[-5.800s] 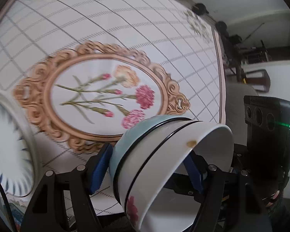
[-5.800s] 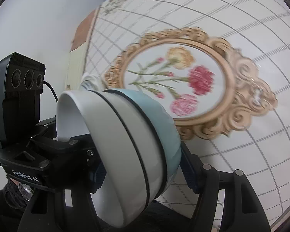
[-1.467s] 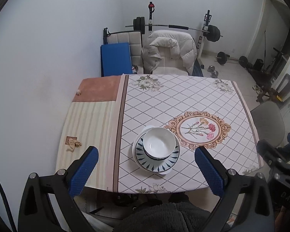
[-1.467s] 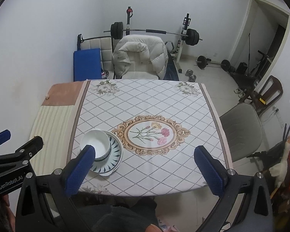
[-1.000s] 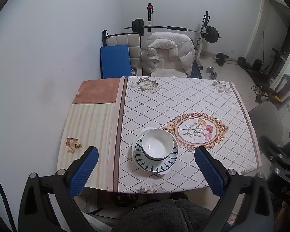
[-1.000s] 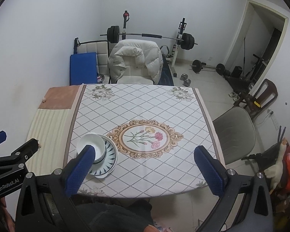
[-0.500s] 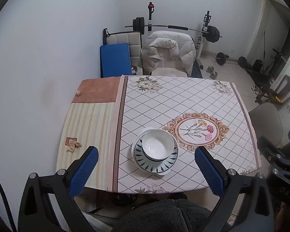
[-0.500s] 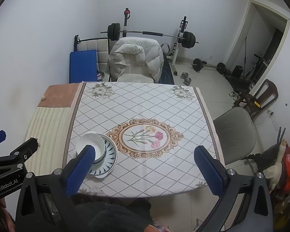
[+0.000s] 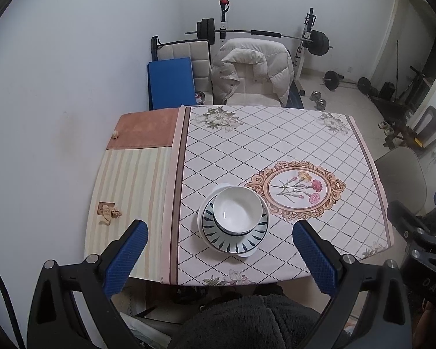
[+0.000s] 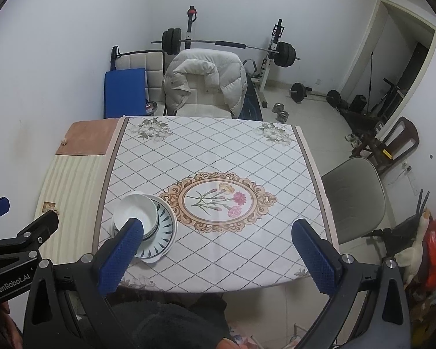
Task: Organize plates and bowls
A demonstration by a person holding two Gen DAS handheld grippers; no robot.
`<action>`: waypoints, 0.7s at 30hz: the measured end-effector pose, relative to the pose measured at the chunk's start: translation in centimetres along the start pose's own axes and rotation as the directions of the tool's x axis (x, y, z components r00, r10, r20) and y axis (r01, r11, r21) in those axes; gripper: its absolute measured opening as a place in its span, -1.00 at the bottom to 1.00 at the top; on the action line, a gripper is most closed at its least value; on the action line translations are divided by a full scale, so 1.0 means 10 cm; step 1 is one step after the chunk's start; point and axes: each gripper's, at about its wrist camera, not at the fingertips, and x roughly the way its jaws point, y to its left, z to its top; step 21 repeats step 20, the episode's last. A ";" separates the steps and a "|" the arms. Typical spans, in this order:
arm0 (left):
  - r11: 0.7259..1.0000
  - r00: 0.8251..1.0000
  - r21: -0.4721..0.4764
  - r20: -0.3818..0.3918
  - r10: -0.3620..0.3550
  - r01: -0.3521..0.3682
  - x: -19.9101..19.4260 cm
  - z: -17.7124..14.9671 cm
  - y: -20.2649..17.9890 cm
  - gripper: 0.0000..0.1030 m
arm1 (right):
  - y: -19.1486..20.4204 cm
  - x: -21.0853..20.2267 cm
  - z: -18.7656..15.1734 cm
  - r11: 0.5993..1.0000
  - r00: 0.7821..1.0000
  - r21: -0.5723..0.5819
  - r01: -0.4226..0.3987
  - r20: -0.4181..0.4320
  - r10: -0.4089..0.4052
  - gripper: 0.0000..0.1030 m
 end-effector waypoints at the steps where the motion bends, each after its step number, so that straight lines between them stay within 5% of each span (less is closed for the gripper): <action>1: 1.000 1.000 0.001 0.000 -0.001 0.001 0.00 0.00 0.00 0.98 | -0.01 0.01 0.00 1.000 1.000 0.001 0.001 -0.001 -0.001 1.00; 21: 1.000 1.000 0.004 0.005 -0.006 0.006 0.05 0.09 0.02 0.98 | -0.07 0.06 0.06 1.000 1.000 -0.002 0.009 -0.013 -0.009 1.00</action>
